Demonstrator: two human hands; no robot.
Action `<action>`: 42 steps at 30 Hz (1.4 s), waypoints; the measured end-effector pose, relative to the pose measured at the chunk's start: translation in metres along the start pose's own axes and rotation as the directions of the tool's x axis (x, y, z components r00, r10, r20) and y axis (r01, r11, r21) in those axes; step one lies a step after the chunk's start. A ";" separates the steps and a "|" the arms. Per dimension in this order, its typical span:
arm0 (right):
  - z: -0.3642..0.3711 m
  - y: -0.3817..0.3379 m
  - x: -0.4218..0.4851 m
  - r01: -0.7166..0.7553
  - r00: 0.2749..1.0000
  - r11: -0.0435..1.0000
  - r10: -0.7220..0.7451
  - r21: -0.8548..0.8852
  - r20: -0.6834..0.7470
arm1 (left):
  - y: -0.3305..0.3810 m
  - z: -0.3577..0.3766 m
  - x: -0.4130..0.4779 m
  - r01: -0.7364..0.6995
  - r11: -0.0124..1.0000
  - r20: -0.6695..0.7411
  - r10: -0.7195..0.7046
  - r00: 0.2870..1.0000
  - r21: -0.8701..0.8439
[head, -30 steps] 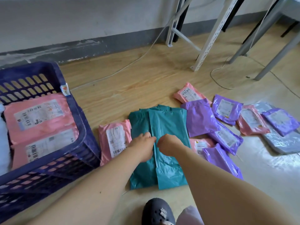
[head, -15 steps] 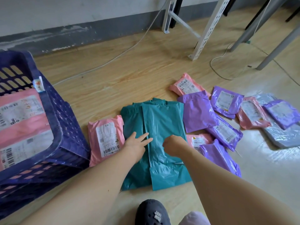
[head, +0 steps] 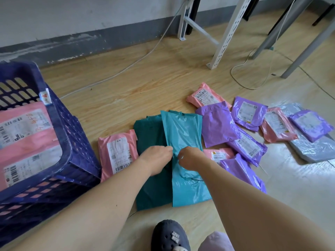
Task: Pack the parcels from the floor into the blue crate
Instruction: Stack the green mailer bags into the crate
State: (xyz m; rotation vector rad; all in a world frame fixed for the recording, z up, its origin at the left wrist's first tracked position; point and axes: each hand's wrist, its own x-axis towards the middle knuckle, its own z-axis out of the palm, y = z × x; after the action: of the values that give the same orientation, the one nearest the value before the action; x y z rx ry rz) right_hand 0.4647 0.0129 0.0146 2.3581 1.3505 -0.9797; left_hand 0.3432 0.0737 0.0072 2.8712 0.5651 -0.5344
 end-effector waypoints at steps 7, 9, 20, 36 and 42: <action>-0.011 0.004 -0.023 0.029 1.000 0.998 -0.029 -0.055 -0.011 | 0.000 -0.021 0.003 0.034 0.997 -0.259 -0.052 0.965 -0.074; -0.014 0.005 -0.029 0.021 1.000 0.998 -0.021 -0.061 -0.001 | 0.001 -0.024 -0.002 0.028 0.993 -0.317 -0.064 0.946 -0.116; -0.030 0.011 -0.036 0.079 0.997 0.980 -0.073 -0.181 0.035 | -0.014 -0.045 -0.014 0.175 0.878 -0.404 -0.372 0.836 -0.445; -0.056 -0.014 -0.034 0.054 0.983 0.742 0.080 0.668 -0.168 | -0.058 -0.097 -0.040 0.056 -0.008 0.032 -0.904 0.427 -0.998; -0.068 -0.051 -0.047 0.118 0.993 0.683 -0.084 0.721 -0.083 | -0.090 -0.111 -0.066 0.010 -0.194 0.182 -0.899 0.399 -0.981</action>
State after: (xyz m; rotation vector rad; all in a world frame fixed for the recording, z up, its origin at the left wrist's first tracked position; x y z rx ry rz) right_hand 0.4351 0.0435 0.1018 2.8733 1.2611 -1.7850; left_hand 0.2857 0.1588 0.1255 1.0532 1.5686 0.7731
